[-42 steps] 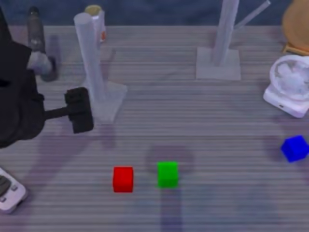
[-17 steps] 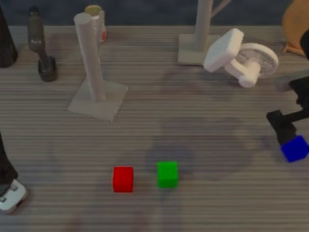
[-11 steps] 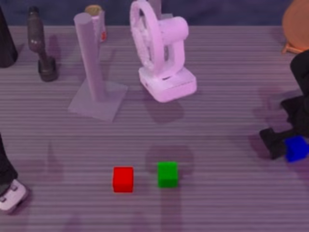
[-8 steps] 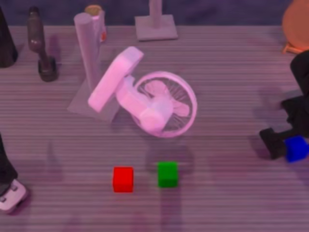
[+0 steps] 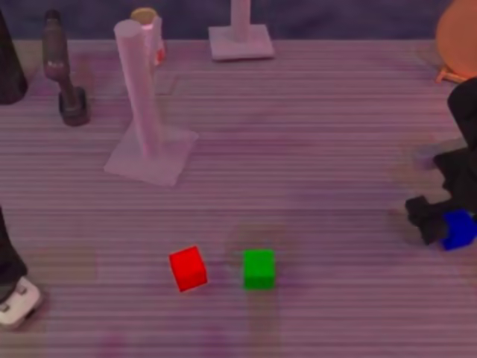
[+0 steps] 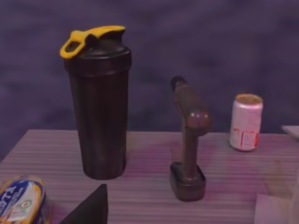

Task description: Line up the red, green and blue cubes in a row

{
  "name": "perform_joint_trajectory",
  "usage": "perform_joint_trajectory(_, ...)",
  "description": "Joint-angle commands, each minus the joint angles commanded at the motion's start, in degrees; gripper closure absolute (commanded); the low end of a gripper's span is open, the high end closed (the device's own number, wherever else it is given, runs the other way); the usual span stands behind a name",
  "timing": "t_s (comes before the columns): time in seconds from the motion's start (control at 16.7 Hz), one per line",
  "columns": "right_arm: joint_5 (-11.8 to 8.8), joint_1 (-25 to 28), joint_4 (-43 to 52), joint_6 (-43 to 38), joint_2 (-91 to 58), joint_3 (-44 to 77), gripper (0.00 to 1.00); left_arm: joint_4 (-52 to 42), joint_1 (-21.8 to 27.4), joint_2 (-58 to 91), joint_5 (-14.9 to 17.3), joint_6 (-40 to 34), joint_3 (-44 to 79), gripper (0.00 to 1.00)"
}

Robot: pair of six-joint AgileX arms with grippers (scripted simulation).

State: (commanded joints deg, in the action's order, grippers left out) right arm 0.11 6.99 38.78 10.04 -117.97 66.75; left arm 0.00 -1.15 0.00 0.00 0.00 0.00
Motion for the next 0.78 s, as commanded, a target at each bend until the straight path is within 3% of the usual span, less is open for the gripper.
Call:
perform_joint_trajectory(0.36, 0.00, 0.00, 0.00, 0.00, 0.00, 0.00, 0.98, 0.00, 0.00, 0.00, 0.00, 0.00, 0.00, 0.00)
perform_joint_trajectory(0.78, 0.00, 0.00, 0.00, 0.00, 0.00, 0.00, 1.00, 0.00, 0.00, 0.00, 0.00, 0.00, 0.00, 0.00)
